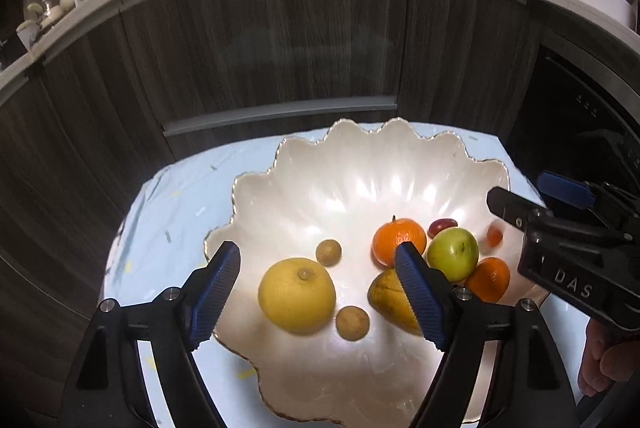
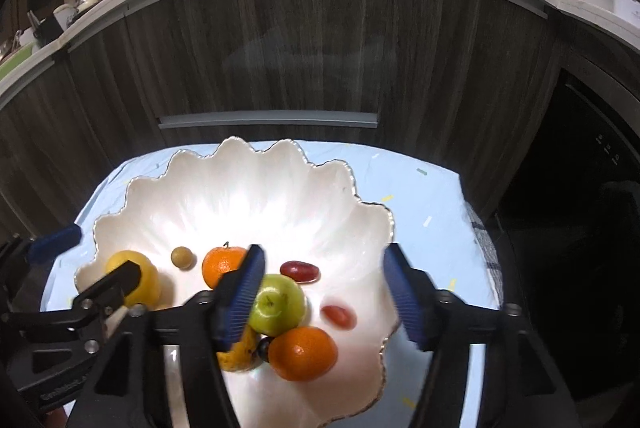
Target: Organize fruits
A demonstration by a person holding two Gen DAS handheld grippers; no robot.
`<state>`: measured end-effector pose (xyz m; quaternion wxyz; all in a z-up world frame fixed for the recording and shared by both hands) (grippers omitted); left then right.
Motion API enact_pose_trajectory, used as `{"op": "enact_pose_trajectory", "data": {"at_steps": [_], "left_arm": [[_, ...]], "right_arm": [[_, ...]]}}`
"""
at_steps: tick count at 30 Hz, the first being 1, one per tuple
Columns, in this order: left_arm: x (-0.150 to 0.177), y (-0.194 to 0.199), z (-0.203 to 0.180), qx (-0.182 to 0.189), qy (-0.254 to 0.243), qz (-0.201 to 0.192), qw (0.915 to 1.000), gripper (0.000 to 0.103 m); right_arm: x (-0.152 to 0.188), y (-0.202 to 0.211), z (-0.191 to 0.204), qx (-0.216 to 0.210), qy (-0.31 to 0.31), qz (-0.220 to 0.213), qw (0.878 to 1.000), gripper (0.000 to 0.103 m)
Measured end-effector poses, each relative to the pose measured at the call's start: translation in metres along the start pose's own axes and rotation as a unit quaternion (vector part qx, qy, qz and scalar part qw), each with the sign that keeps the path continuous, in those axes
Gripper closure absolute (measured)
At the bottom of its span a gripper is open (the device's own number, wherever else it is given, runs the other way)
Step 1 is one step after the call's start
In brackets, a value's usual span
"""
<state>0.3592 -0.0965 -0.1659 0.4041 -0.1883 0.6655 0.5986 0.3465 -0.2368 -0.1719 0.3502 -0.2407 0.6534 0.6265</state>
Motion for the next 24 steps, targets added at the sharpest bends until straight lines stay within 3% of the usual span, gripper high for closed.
{"op": "enact_pose_trajectory", "data": {"at_steps": [4, 12, 24], "left_arm": [[-0.003, 0.007, 0.003, -0.008, -0.002, -0.007, 0.9999, 0.017], [-0.006, 0.030, 0.010, -0.027, 0.009, -0.022, 0.9994, 0.002], [-0.004, 0.092, 0.014, -0.034, 0.023, -0.057, 0.9976, 0.000]], "right_arm": [[-0.003, 0.008, -0.004, 0.008, -0.004, -0.009, 1.000, 0.021], [-0.010, 0.033, -0.003, 0.017, -0.002, -0.029, 0.999, 0.015], [-0.007, 0.091, 0.005, 0.009, -0.007, -0.054, 0.998, 0.015]]}}
Point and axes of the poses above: each gripper's, at about its wrist camera, not at the fingertips, and y roughly against the way its jaws point, z to its left, x to its underside, the point moved 9 cm from there along -y, roughly the way its jaws point, and after that the axes turned 7 degrees about -z, right-handed, at the moved point
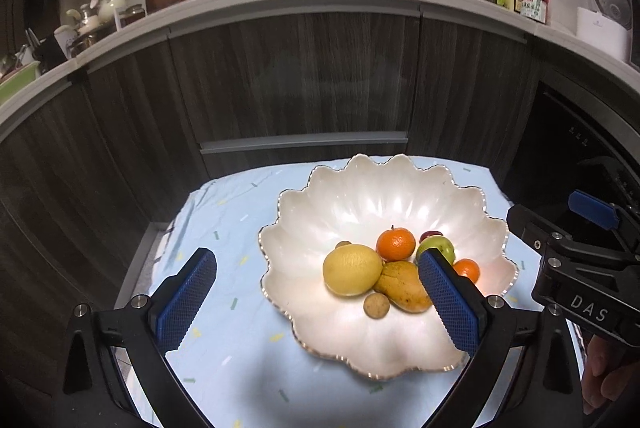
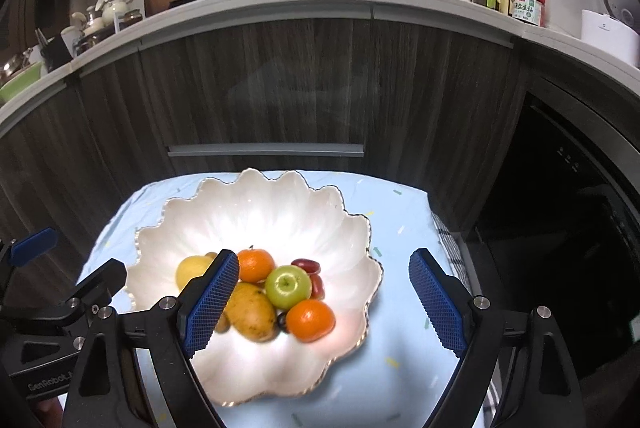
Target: Organize fruits
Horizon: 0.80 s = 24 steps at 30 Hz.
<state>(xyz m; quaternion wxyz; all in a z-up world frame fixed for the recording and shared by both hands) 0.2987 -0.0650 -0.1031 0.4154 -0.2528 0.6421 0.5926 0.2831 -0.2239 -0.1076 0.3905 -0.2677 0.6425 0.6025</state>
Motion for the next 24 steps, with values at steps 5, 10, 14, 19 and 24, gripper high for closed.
{"op": "enact_pose_trajectory", "data": {"at_steps": [5, 10, 14, 19, 24], "left_arm": [[0.002, 0.031, 0.001, 0.001, 0.002, -0.014, 0.9999, 0.000], [0.010, 0.058, 0.003, 0.002, 0.006, -0.019, 0.9998, 0.000], [0.019, 0.077, 0.007, -0.006, 0.008, -0.019, 0.9998, 0.000], [0.030, 0.098, 0.012, -0.014, 0.011, -0.018, 0.9997, 0.000], [0.040, 0.113, 0.016, -0.020, 0.014, -0.016, 0.9996, 0.000]], "right_arm": [[0.003, 0.030, 0.005, -0.005, -0.005, -0.010, 1.000, 0.015], [0.008, 0.052, 0.009, -0.010, -0.005, -0.014, 1.000, 0.015], [0.015, 0.069, 0.014, -0.013, 0.000, -0.017, 1.000, 0.015], [0.023, 0.089, 0.020, -0.016, 0.009, -0.022, 1.000, 0.015], [0.029, 0.107, 0.025, -0.020, 0.013, -0.029, 0.999, 0.015]]}}
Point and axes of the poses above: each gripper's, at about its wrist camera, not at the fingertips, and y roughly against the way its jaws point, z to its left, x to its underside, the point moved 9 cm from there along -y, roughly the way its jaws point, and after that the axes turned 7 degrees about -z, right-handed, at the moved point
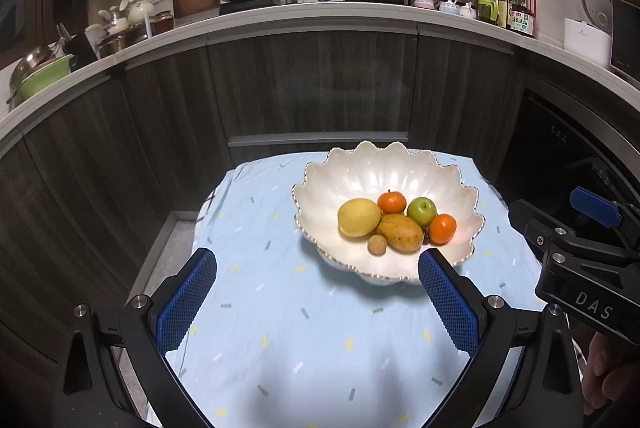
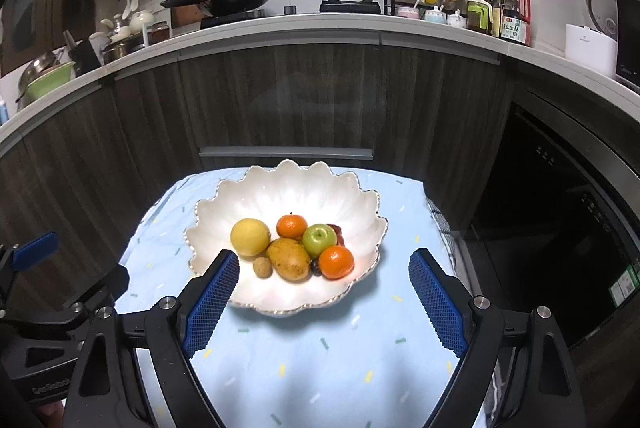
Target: Organize fruits
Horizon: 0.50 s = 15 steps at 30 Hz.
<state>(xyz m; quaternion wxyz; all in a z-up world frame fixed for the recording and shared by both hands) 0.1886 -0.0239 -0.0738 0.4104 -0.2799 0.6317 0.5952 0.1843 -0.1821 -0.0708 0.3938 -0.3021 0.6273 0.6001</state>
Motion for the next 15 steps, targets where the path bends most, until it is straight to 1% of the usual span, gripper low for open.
{"op": "enact_pose_trajectory", "data": {"at_steps": [7, 15], "left_arm": [[0.012, 0.022, 0.007, -0.011, 0.010, -0.003, 0.9999, 0.000], [0.030, 0.044, 0.017, -0.024, 0.020, 0.000, 0.9995, 0.000]], "right_arm": [[0.008, 0.025, 0.007, -0.002, 0.006, -0.007, 1.000, 0.015], [0.017, 0.055, 0.010, 0.013, 0.017, -0.026, 0.999, 0.015]]}}
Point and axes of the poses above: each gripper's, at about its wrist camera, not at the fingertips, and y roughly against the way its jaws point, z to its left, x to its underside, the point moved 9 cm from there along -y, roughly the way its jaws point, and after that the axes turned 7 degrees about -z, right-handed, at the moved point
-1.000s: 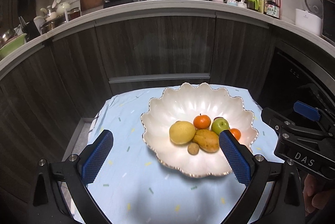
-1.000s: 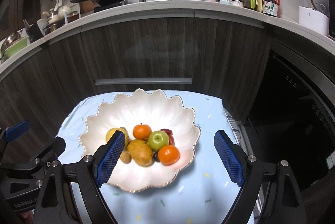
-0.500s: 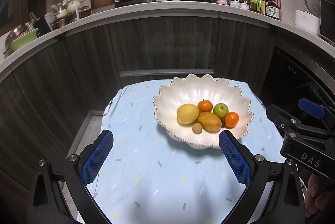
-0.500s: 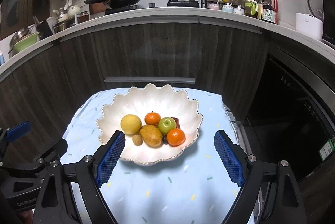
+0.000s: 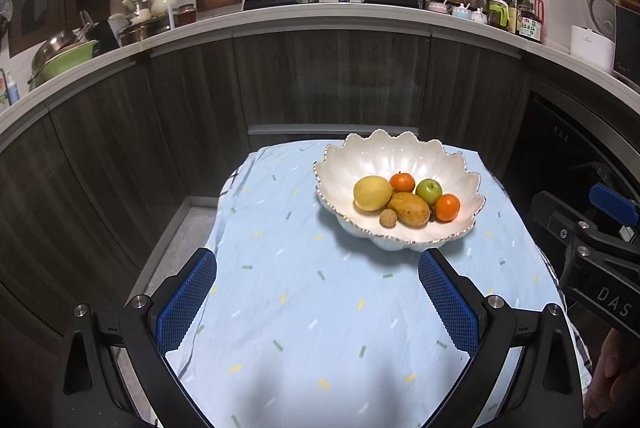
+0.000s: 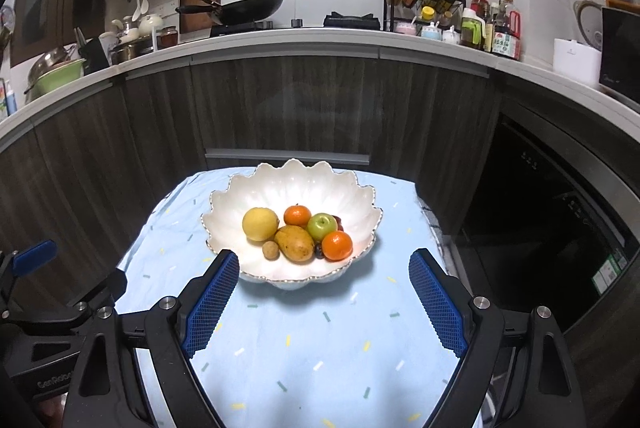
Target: Organize fruits
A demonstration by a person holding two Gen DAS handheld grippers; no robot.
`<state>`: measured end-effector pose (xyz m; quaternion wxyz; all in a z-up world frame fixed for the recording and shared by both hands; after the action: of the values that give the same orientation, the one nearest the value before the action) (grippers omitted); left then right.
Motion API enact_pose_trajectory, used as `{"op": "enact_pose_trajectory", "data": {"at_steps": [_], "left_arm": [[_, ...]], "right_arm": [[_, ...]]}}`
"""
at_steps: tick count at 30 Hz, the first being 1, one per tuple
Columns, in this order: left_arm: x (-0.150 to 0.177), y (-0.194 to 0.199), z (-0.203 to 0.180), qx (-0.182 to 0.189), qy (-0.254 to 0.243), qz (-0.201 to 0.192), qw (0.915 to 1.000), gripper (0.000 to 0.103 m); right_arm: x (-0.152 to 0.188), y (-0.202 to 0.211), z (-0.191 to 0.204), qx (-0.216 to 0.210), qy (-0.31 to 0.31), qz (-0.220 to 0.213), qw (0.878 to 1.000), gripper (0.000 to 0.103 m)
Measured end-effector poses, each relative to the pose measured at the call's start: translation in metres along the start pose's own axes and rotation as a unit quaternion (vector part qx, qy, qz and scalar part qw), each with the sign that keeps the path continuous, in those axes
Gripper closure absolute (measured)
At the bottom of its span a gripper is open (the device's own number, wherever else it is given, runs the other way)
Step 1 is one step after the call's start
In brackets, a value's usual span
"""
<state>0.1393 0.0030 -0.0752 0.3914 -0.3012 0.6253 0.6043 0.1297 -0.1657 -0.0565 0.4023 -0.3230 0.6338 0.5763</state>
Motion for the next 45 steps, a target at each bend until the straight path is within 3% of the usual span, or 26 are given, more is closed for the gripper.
{"op": "enact_pose_trajectory", "data": {"at_steps": [24, 45], "left_arm": [[0.027, 0.047, 0.019, -0.023, 0.010, -0.015, 0.9996, 0.000], [0.028, 0.052, 0.020, -0.021, 0.008, -0.018, 0.9996, 0.000]], "right_arm": [[0.039, 0.035, -0.001, 0.009, -0.035, 0.034, 0.999, 0.015], [0.040, 0.038, -0.005, 0.016, -0.038, 0.033, 0.999, 0.015]]}}
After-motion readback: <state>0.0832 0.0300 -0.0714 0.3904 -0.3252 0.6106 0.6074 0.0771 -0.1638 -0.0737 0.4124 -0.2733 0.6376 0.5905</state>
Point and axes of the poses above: each gripper's, at about its wrist camera, not at the fingertips, and y roughly against the way its jaws point, z to its left, x to its underside, the point moved 9 cm from there along -y, roughly the way its jaws point, and after that the axes turned 7 degrees about -z, right-handed, at the moved point
